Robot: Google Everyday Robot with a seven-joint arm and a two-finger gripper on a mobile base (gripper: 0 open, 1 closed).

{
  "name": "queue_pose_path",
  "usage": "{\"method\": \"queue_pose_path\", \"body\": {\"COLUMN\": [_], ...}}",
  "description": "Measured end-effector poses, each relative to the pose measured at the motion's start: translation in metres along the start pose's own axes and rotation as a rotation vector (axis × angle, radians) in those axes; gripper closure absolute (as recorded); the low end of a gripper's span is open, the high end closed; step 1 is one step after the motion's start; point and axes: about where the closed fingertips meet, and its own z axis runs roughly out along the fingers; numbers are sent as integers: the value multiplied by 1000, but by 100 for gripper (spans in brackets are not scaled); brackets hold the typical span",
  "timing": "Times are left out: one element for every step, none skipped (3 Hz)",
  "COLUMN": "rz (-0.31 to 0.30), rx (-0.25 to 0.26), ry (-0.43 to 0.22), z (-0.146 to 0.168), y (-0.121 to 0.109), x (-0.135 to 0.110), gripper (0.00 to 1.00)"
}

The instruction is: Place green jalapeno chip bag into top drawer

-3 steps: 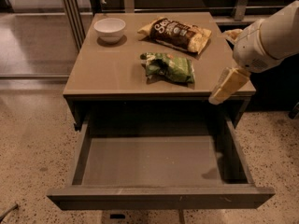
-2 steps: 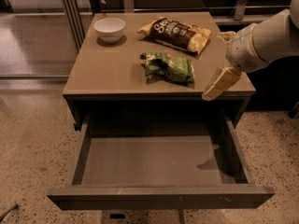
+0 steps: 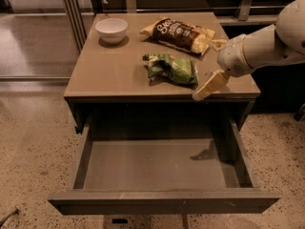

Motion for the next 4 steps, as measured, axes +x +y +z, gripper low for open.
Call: {"method": "queue_pose_path", "body": {"rz": [23, 25, 19, 17], "rx": [-35, -78, -112, -121], "ry": [-50, -87, -115, -123], "z": [22, 41, 56, 60], "y": [2, 8, 13, 14], "x": [-1, -8, -18, -22], "gripper": [0, 0, 18, 41]}}
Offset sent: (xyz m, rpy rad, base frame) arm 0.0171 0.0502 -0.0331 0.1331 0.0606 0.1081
